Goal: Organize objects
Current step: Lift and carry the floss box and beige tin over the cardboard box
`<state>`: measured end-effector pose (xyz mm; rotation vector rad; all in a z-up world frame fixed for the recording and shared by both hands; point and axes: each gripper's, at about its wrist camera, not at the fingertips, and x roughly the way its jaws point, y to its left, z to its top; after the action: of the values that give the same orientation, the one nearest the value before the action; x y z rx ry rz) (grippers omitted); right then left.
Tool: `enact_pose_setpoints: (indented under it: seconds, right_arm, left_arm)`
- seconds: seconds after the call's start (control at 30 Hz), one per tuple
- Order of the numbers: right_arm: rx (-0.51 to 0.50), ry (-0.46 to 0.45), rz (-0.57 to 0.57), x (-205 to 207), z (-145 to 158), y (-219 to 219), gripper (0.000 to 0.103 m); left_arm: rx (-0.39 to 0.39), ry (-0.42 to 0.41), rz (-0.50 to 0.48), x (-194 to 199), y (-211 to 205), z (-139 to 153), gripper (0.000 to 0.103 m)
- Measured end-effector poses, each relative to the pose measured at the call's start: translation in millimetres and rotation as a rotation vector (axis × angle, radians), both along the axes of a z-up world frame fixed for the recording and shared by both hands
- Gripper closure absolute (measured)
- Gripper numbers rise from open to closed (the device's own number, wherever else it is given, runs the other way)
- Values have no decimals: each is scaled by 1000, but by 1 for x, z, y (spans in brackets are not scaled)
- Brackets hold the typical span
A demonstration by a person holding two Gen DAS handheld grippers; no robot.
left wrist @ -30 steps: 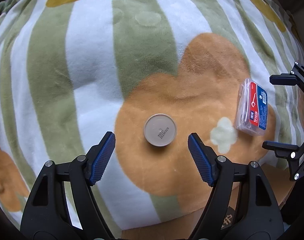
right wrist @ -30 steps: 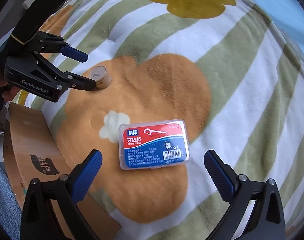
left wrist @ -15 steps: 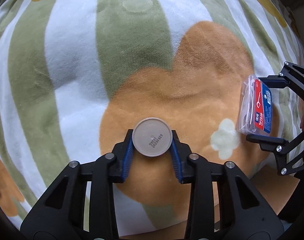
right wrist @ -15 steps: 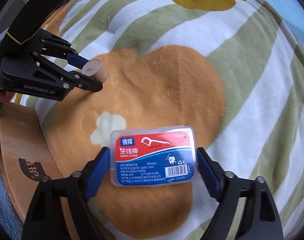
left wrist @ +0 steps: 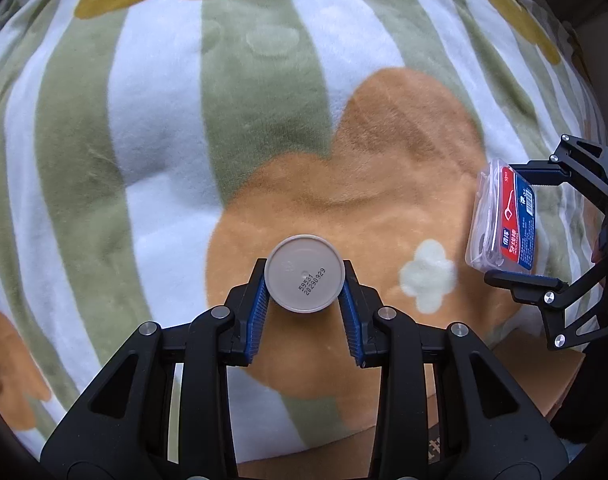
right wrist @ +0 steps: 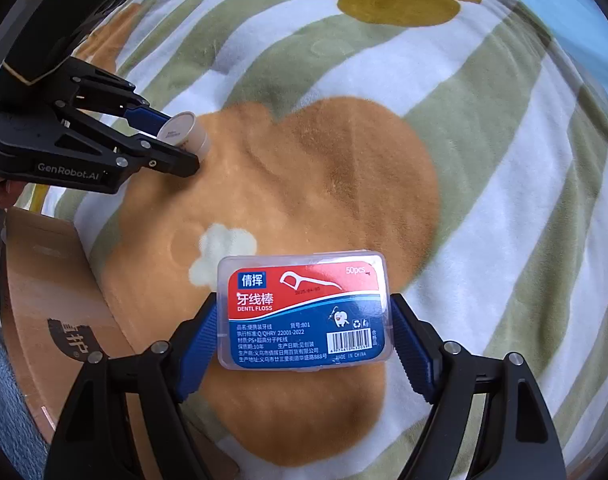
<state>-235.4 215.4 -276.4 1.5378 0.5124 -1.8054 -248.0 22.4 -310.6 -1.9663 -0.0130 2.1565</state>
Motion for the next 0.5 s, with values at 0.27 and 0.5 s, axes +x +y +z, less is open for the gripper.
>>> enact_pose_setpoints:
  seconds: [0.27,0.5]
  right_arm:
    - [-7,40,-18,-1,39,1,26]
    - [-35,69,-71,10,80,-8,26]
  left_arm:
    - [10,64,44,-1,5,50,73]
    - [10,134,23,25,-3,105,73]
